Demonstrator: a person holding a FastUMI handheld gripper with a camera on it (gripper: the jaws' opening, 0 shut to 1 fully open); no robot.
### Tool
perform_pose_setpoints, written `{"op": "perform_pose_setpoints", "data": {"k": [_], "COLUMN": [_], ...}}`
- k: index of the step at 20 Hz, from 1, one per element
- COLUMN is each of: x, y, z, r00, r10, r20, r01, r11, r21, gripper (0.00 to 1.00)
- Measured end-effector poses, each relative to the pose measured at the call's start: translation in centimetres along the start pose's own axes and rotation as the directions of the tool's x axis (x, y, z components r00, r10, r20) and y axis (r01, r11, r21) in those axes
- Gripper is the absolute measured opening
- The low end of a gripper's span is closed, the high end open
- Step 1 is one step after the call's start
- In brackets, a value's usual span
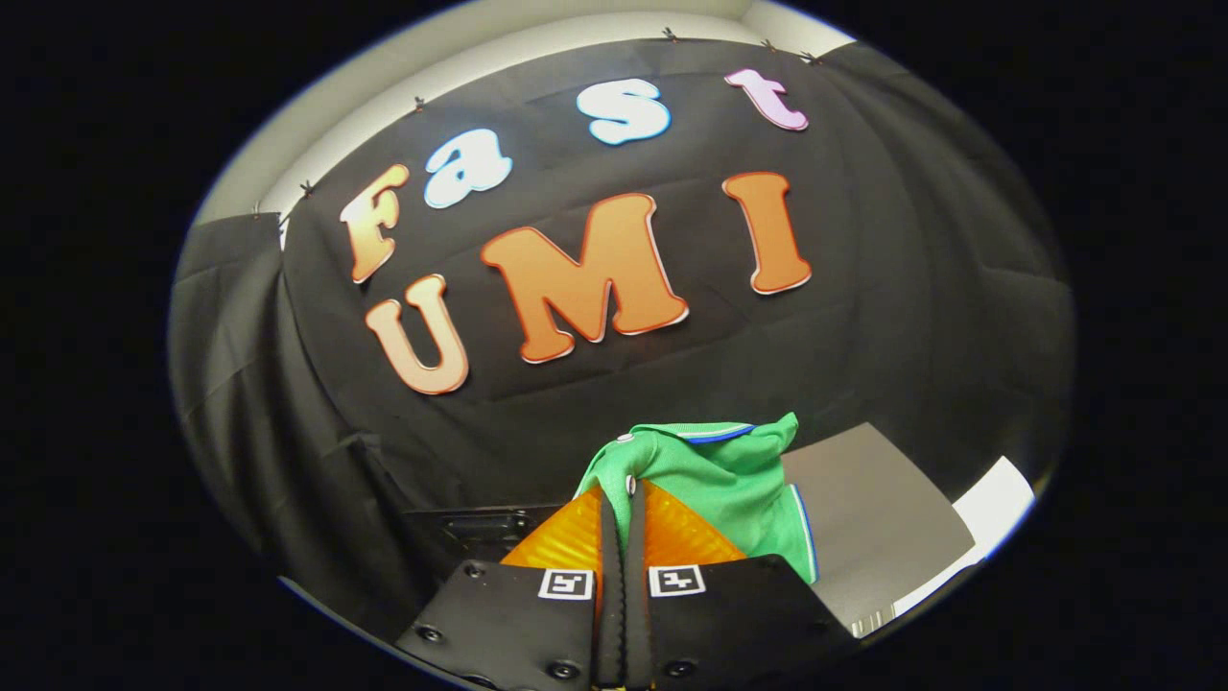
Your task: Put the clothes into the washing machine and then close the washing machine lid.
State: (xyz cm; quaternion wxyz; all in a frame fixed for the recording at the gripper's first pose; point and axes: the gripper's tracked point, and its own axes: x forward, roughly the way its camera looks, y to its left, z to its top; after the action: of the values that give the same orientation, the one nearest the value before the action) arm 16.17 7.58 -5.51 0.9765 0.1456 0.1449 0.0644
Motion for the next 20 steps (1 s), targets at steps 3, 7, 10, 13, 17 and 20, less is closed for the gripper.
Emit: {"op": "perform_pose_setpoints", "data": {"k": [3, 7, 10, 13, 17, 20], "x": [-0.9, -0.2, 1.6, 4.3, 8.3, 11.7], "y": [5.8, 13.4, 18.1, 21.4, 23.3, 23.0], "z": [-0.3, -2.7, -5.6, -9.1, -15.5, -20.8], "r00": [0.997, 0.985, 0.971, 0.957, 0.939, 0.932], "r10": [0.077, 0.17, 0.234, 0.275, 0.299, 0.289], "r20": [0.013, -0.008, -0.051, -0.096, -0.169, -0.217], "r01": [-0.077, -0.17, -0.234, -0.273, -0.294, -0.276], "r11": [0.997, 0.985, 0.972, 0.962, 0.954, 0.957], "r21": [0.016, 0.006, 0.012, 0.024, 0.055, 0.088], "gripper": [0.08, 0.08, 0.08, 0.08, 0.08, 0.08]}}
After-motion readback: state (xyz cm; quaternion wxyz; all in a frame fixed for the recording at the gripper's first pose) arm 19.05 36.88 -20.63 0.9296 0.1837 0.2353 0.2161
